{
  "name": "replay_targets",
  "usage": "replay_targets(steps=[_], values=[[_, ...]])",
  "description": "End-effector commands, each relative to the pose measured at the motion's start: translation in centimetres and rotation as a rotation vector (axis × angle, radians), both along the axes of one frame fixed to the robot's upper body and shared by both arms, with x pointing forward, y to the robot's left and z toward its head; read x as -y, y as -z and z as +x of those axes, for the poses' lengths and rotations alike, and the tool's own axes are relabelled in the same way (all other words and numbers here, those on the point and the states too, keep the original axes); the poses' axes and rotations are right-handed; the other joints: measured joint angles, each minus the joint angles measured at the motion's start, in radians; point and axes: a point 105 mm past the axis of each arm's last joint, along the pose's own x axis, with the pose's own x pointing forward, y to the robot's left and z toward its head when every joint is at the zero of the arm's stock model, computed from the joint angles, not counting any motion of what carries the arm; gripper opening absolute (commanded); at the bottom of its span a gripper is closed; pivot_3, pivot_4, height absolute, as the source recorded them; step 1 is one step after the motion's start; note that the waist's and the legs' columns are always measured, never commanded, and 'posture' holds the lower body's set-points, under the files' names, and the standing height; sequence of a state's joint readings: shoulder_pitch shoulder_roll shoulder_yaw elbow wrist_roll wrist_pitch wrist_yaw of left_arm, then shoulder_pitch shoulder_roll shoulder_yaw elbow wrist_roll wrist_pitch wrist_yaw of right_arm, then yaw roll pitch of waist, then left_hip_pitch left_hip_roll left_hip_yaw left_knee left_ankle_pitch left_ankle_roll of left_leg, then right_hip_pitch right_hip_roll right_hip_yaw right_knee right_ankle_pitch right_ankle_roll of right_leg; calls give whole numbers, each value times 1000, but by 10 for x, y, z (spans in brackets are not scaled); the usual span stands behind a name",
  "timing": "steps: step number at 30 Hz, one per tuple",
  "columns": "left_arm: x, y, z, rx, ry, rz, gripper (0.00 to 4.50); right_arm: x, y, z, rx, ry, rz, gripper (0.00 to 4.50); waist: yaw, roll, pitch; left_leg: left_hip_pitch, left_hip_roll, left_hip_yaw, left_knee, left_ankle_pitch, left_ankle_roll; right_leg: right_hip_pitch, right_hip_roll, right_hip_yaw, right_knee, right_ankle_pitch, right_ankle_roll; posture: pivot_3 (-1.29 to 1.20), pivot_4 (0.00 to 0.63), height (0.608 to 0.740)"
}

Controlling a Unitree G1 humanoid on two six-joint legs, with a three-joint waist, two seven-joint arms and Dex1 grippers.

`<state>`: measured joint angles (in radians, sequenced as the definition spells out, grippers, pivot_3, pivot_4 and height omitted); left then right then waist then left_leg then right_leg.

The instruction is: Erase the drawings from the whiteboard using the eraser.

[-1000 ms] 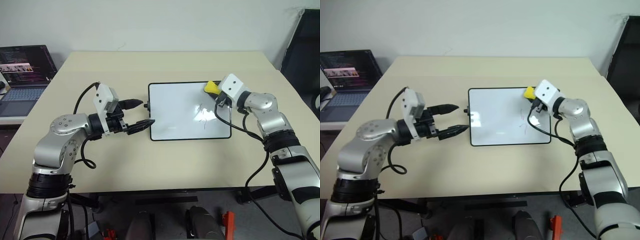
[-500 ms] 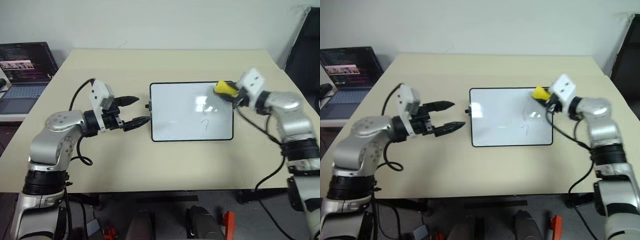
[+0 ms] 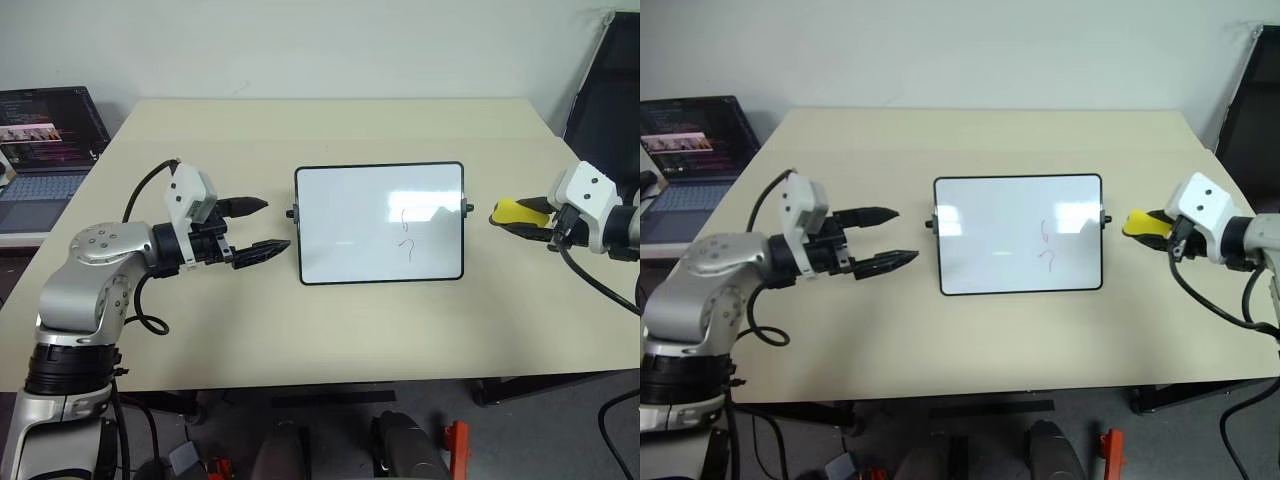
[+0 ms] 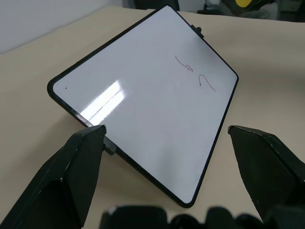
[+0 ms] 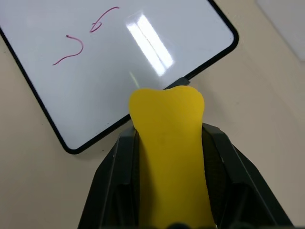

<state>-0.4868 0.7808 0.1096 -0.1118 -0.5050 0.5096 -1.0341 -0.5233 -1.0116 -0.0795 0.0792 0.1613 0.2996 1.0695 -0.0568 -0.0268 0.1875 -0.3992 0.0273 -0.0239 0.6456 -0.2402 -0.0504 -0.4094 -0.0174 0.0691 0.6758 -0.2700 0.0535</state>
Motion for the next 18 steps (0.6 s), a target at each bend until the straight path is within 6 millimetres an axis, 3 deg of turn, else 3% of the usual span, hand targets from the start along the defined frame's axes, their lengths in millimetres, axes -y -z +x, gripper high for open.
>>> replay_targets(steps=[1, 5, 10, 18], values=[[3, -11, 0, 54, 17, -3, 4500, -3, -20, -3, 67, -16, 11, 1380, 0, 0, 0, 0, 0, 0, 0, 0, 0, 0, 0, 0, 0, 0, 0, 0, 150, 740], [5, -12, 2, 60, 24, -8, 4500, -1, -20, -3, 67, -11, 10, 1380, 1, 0, 0, -1, 0, 0, 0, 0, 0, 0, 0, 0, -1, 1, -2, 0, 150, 740], [9, -14, 3, 70, 38, -17, 4500, -5, -33, 4, 128, -1, 57, 1380, 0, 0, 0, -1, 0, 0, 0, 0, 0, 0, 0, 0, 0, 1, -2, 0, 150, 740], [11, -20, 2, 88, 43, -23, 4500, -10, -32, 6, 121, -17, 59, 1380, 2, 0, 0, -1, 0, 0, 0, 0, 0, 0, 0, 0, 0, 1, -2, 0, 150, 740]])
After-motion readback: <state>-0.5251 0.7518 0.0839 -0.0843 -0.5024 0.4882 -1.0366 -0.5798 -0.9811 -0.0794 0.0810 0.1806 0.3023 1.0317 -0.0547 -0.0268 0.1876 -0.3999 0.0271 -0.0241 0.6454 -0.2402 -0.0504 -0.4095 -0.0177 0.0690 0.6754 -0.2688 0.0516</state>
